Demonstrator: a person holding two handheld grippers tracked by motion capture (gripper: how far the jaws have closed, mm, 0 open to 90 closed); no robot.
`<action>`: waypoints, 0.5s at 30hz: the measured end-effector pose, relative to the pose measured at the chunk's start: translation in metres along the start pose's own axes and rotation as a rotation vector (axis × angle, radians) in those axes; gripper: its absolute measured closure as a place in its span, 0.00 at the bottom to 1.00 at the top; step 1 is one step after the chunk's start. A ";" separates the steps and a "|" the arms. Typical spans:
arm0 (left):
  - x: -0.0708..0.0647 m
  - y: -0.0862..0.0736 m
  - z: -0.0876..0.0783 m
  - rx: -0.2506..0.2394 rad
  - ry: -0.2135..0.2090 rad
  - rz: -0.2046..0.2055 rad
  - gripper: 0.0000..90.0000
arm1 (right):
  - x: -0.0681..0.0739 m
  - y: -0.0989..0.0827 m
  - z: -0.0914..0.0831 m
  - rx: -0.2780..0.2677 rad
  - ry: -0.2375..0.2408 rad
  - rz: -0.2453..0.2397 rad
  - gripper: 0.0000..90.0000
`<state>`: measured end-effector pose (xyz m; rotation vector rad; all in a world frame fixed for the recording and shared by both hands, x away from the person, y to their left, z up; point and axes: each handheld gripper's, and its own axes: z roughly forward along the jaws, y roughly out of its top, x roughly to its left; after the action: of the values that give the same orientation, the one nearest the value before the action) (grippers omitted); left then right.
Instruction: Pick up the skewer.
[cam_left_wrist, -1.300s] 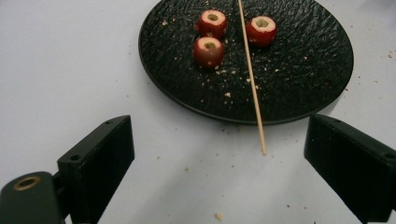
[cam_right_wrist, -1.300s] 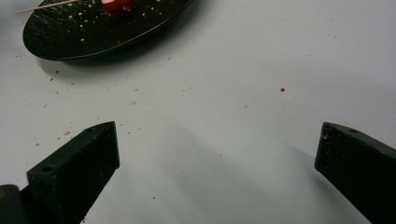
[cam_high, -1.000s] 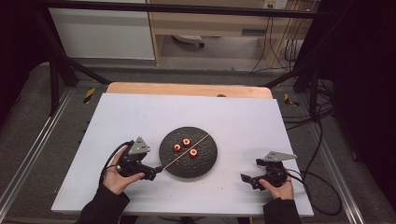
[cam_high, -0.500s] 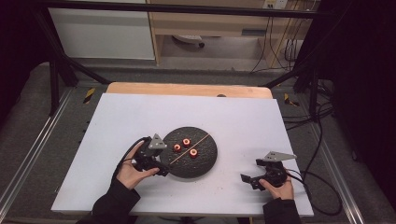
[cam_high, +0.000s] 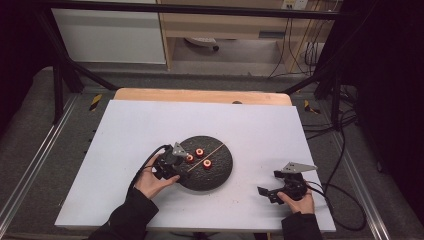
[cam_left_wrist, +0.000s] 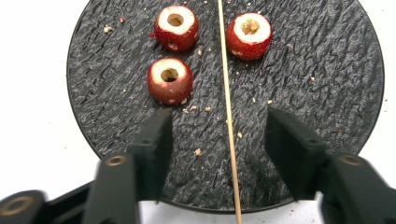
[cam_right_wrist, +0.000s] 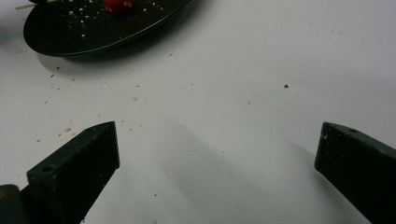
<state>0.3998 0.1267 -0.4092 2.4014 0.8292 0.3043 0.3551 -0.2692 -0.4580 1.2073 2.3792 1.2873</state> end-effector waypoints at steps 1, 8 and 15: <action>0.000 0.001 0.001 0.004 -0.001 -0.005 0.51 | 0.000 0.000 0.000 0.000 0.000 -0.001 0.01; -0.001 0.002 0.005 0.038 -0.026 -0.012 0.64 | 0.000 0.000 0.000 0.000 0.001 -0.001 0.01; -0.002 0.005 0.009 0.063 -0.024 0.008 0.76 | 0.000 0.000 0.000 0.001 0.003 0.001 0.01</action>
<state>0.4040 0.1182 -0.4141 2.4619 0.8301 0.2555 0.3553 -0.2689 -0.4584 1.2078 2.3823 1.2885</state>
